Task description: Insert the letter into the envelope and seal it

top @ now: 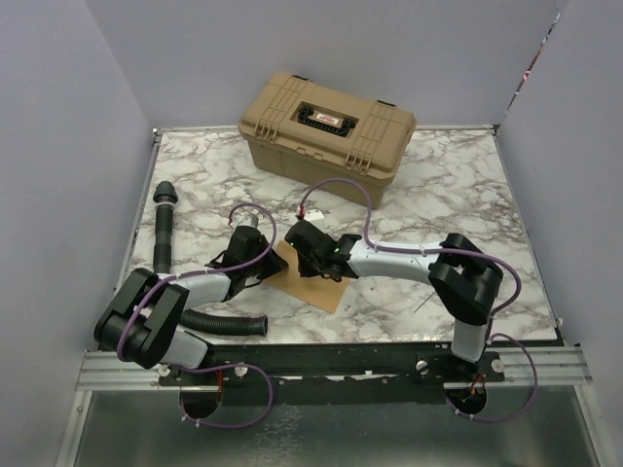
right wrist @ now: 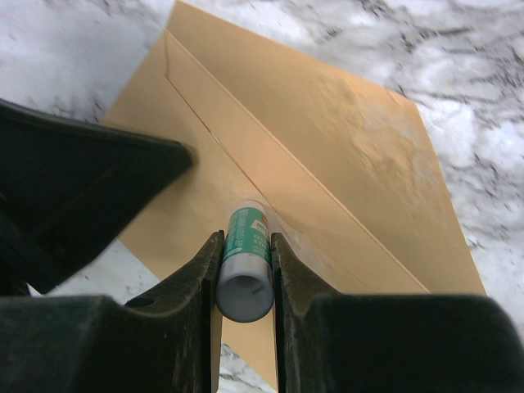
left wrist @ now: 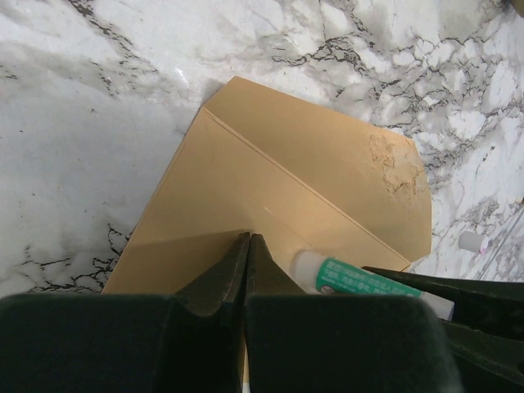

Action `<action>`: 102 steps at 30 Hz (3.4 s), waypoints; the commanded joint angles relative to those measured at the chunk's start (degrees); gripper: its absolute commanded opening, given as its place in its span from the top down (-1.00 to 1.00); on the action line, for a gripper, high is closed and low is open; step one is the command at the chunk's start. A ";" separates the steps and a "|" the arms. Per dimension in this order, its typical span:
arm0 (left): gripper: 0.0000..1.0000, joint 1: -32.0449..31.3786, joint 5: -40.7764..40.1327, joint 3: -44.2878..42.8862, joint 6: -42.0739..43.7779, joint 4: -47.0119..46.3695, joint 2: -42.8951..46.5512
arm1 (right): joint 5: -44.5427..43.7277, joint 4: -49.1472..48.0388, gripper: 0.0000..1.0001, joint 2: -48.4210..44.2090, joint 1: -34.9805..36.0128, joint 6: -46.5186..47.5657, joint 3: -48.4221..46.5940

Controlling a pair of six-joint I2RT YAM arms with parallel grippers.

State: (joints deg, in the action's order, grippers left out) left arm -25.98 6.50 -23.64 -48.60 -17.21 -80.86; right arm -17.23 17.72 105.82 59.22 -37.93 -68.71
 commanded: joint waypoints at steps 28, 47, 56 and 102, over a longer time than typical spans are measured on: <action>1.00 0.20 3.48 -2.80 1.31 6.61 0.83 | 4.16 2.13 0.99 -25.01 -6.57 -5.09 11.02; 0.36 0.22 9.03 -5.21 2.08 14.57 14.94 | 19.08 -2.67 0.82 -39.67 -21.97 -17.55 36.15; 0.26 0.19 10.14 -3.21 2.30 14.51 15.16 | 19.39 -4.26 0.65 -48.94 -25.71 -26.36 46.35; 0.89 -1.42 6.41 0.45 1.93 10.35 6.17 | 22.60 -7.10 0.33 -29.24 -24.55 -15.92 26.19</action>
State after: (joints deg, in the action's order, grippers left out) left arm -26.81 15.53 -24.58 -46.33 -5.45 -73.19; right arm 7.33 15.68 71.22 33.26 -57.12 -39.48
